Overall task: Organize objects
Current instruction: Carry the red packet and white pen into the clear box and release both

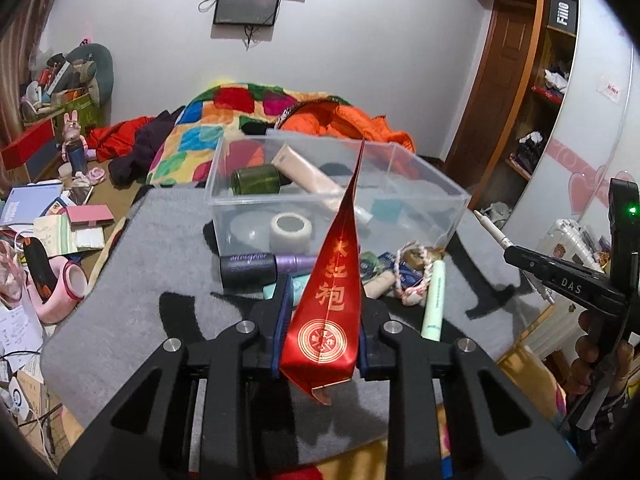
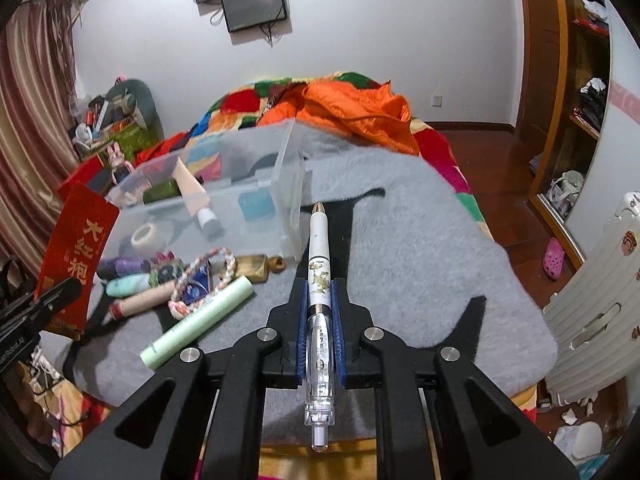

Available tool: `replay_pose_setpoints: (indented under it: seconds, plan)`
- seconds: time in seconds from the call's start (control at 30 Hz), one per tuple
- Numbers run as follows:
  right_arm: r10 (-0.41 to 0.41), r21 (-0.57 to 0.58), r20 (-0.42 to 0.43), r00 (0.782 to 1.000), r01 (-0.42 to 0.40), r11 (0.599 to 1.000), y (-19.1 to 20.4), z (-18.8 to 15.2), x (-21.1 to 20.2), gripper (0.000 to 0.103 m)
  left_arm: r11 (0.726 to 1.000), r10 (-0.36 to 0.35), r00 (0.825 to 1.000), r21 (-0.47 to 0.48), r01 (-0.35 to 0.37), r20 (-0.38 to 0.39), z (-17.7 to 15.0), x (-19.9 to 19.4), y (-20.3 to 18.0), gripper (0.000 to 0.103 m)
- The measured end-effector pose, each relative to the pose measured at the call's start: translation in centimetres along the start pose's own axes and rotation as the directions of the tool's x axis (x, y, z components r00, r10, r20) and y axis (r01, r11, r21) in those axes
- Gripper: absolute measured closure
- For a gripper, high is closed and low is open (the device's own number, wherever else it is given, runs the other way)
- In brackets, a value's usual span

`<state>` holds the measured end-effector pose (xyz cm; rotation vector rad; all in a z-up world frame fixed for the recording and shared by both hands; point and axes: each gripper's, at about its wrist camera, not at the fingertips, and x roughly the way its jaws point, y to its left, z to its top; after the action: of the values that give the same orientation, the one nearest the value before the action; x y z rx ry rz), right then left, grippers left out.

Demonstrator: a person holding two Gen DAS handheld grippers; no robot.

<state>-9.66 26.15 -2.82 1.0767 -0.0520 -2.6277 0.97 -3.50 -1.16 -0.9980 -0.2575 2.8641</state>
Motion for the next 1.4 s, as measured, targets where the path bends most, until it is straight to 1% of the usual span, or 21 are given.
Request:
replay_pose_setpoints:
  seconds: [0.13,0.3,0.57,0.83,1.13,1.33,1.4]
  plan:
    - [0.017,0.005,0.031,0.999,-0.017,1.000,-0.1,0.9,-1.0,0.093,1.000,-0.005,1.000,0.000,0.005,0.027,0.8,-0.6,-0.2,0.077]
    - [0.040,-0.019,0.069,0.997,-0.039,0.999,0.6,2.3,-1.6,0.093,1.000,-0.002,0.999,-0.007,0.002,0.054,2.1,-0.8,-0.3,0.077]
    - [0.085,-0.058,0.114,0.990,-0.079,0.995,2.4,4.8,-1.3,0.093,0.999,0.000,0.997,-0.035,0.002,0.075,4.3,-0.2,0.3,0.077]
    - [0.129,-0.078,0.098,0.987,-0.121,0.990,3.7,7.0,1.2,0.093,0.999,-0.002,0.997,-0.052,0.006,0.077,6.2,1.4,0.9,0.077]
    - [0.132,-0.107,0.095,0.987,-0.122,0.987,5.5,9.2,3.7,0.093,0.999,0.013,0.997,-0.042,-0.010,0.075,8.5,3.4,1.2,0.077]
    - [0.137,-0.128,0.085,0.987,-0.126,0.984,6.7,10.3,5.3,0.093,0.999,0.025,0.998,-0.039,-0.022,0.053,9.8,5.5,1.5,0.077]
    - [0.145,-0.138,0.070,0.987,-0.134,0.981,7.1,10.7,6.1,0.093,0.999,0.013,0.999,-0.041,-0.012,0.037,10.1,6.4,1.6,0.077]
